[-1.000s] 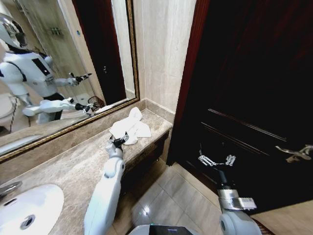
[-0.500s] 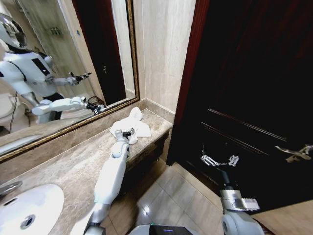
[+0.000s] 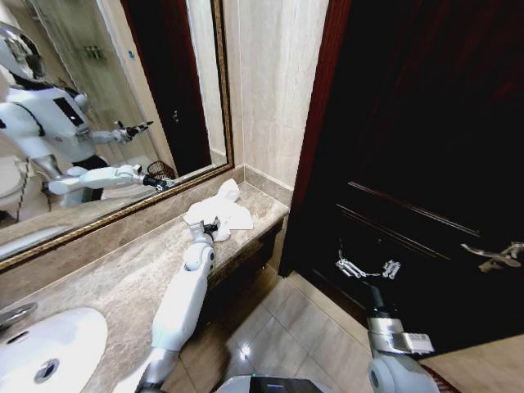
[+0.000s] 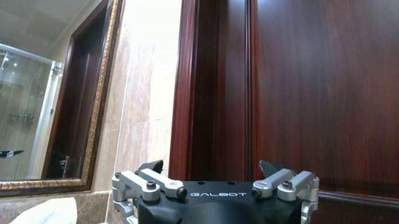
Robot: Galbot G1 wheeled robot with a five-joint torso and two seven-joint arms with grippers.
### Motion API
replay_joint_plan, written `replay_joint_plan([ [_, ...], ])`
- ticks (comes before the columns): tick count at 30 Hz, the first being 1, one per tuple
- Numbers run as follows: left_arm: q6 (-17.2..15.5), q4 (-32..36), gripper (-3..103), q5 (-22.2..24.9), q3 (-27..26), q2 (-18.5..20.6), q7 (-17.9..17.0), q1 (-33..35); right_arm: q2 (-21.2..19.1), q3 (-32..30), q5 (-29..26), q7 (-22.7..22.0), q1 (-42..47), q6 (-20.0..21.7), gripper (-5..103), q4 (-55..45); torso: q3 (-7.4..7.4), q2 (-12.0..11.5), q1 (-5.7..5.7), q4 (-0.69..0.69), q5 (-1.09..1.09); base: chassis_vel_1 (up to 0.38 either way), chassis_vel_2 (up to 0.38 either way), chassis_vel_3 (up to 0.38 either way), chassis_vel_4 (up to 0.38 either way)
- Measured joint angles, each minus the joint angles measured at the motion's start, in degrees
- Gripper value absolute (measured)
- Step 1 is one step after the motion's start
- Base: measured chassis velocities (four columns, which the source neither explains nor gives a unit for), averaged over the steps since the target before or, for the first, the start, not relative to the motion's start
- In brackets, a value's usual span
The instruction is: Discard the used towel into the hamper.
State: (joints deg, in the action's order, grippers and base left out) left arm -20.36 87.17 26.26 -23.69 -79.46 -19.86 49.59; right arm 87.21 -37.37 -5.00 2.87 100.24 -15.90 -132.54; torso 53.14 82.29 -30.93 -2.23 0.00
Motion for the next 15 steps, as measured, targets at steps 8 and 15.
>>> replay_joint_plan([
  [8,0.7,0.64,32,0.53,-0.19,0.23,-0.04,0.32,0.12,0.05,-0.03,0.18,0.14,-0.06,100,-0.38,0.0,0.0,0.0,0.0,0.0,0.0,0.0,0.0,0.0],
  [15,4.26,1.84,13,1.29,-1.07,-0.21,0.75,1.58,0.16,0.05,-0.1,0.46,0.15,-0.06,100,-0.39,0.0,0.0,0.0,0.0,0.0,0.0,0.0,0.0,0.0],
])
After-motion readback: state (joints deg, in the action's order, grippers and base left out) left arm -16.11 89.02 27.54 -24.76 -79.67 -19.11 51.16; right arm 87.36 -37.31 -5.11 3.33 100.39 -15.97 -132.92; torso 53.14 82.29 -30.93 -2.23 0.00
